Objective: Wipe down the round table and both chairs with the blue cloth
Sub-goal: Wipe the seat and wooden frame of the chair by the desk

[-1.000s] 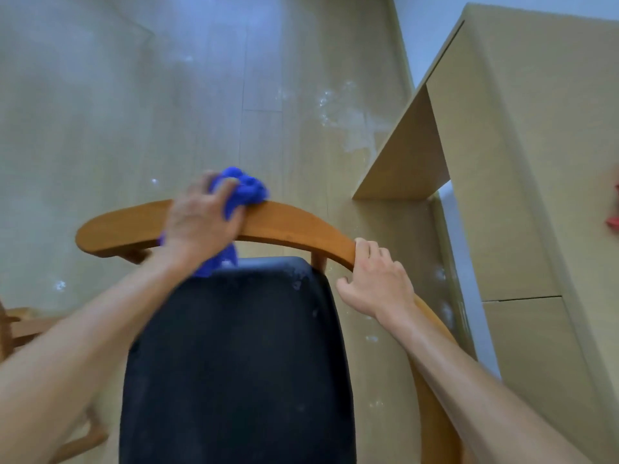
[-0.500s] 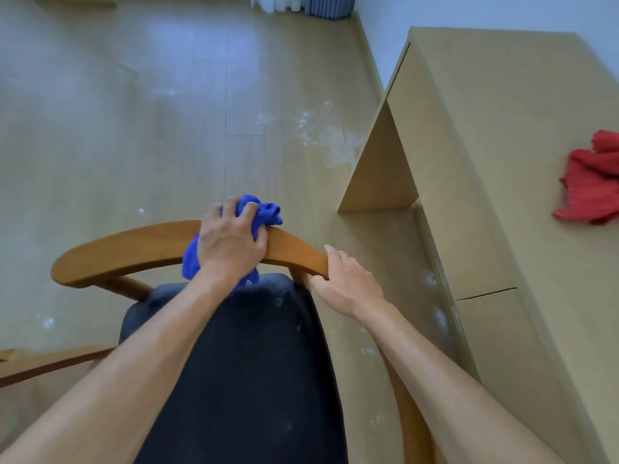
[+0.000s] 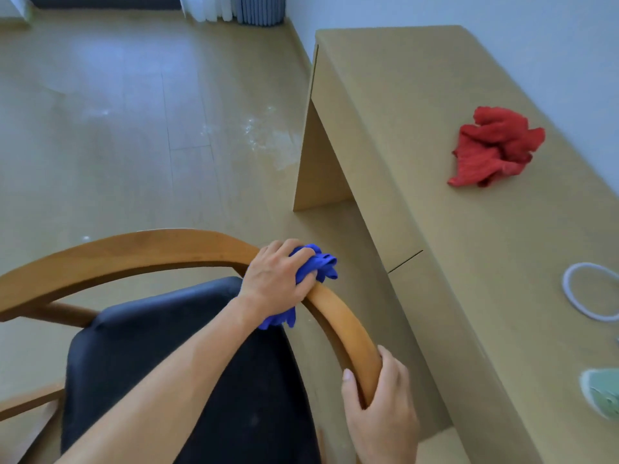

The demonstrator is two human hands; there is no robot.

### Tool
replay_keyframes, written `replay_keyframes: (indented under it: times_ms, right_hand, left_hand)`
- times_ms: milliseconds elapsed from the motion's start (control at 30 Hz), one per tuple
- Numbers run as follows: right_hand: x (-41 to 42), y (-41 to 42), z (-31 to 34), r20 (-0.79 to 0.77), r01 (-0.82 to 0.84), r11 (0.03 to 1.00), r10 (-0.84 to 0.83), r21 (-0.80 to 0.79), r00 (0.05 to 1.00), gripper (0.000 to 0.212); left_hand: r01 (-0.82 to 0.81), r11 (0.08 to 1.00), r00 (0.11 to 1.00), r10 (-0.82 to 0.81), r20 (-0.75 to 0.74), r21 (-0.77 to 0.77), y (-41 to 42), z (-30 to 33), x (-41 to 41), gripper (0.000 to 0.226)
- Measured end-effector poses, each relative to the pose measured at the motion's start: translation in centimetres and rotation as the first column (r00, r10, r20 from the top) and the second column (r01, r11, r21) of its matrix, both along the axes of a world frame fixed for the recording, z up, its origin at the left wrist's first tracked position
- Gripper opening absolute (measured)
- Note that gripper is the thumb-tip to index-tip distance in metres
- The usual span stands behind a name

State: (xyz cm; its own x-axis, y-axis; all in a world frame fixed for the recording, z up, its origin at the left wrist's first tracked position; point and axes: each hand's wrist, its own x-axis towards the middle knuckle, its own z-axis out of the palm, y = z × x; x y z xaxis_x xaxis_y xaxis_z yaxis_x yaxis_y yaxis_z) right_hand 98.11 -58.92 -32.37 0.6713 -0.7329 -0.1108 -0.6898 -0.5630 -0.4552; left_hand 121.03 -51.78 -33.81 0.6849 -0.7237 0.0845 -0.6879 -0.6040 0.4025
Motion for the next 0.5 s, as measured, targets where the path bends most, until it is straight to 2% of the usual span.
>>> replay_keyframes:
  times_ms: [100, 200, 333, 500]
  right_hand:
    - [-0.1, -0.1, -0.1, 0.028, -0.020, 0.998, 0.022, -0.060, 0.999, 0.067]
    - [-0.2, -0.1, 0.0, 0.028, -0.024, 0.992, 0.028, -0.123, 0.999, 0.067]
    - [-0.3, -0.2, -0.1, 0.055, -0.007, 0.993, 0.014, -0.122, 0.998, 0.073]
    - [-0.4, -0.1, -0.2, 0.194, 0.082, 0.991, -0.061, -0.102, 0.979, 0.079]
  left_hand:
    - [-0.080, 0.995, 0.997, 0.081, -0.014, 0.066, -0.5, -0.2, 1.2, 0.030]
    - [-0.151, 0.987, 0.988, 0.153, -0.027, 0.062, -1.4, 0.5, -0.5, 0.027]
    - [-0.044, 0.999, 0.996, 0.044, -0.078, 0.005, -3.3, 2.9, -5.7, 0.026]
    - [0.174, 0.984, 0.984, -0.173, 0.034, -0.042, -3.6, 4.5, -11.1, 0.028]
